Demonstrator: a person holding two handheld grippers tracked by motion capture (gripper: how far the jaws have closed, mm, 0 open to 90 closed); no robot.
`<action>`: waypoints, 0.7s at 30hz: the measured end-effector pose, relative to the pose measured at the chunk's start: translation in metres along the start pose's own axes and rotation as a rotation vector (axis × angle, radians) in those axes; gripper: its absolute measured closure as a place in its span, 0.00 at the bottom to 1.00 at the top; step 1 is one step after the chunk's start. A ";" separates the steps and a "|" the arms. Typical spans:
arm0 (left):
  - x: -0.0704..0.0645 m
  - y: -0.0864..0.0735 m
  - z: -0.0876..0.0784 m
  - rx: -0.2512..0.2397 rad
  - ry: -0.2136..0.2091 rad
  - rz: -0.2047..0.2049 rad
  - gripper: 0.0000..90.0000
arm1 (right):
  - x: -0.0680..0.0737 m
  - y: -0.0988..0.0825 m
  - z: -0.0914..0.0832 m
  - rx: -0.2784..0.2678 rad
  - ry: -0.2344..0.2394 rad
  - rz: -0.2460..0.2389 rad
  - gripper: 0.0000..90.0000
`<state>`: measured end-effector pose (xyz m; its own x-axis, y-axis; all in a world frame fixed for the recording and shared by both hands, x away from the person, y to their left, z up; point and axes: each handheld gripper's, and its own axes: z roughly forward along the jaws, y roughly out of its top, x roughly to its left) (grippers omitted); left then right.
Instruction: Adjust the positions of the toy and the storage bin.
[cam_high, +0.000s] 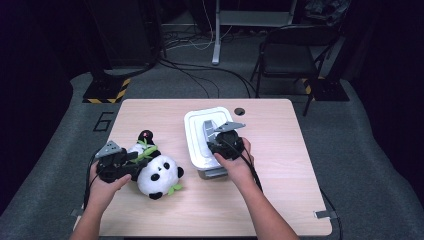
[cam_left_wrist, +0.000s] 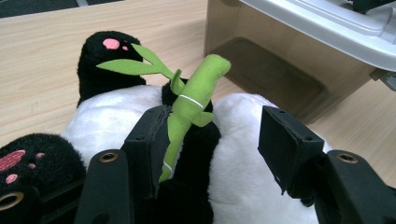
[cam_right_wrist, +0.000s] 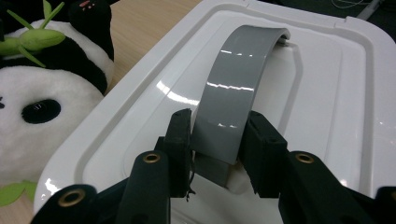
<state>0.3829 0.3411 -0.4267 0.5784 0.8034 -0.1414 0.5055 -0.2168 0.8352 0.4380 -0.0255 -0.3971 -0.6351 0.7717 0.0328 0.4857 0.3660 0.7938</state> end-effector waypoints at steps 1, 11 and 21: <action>0.000 0.000 0.000 0.001 0.000 -0.004 0.47 | 0.000 -0.001 -0.001 0.004 0.008 0.011 0.72; 0.005 0.000 0.001 -0.010 0.013 -0.016 0.47 | 0.003 -0.014 -0.018 0.007 0.070 -0.025 0.73; 0.007 0.002 0.005 0.003 0.006 -0.019 0.47 | 0.009 -0.038 -0.048 -0.001 0.098 -0.031 0.73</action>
<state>0.3914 0.3431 -0.4285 0.5644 0.8110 -0.1540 0.5182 -0.2029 0.8308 0.3851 -0.0572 -0.3981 -0.7057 0.7053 0.0676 0.4645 0.3885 0.7958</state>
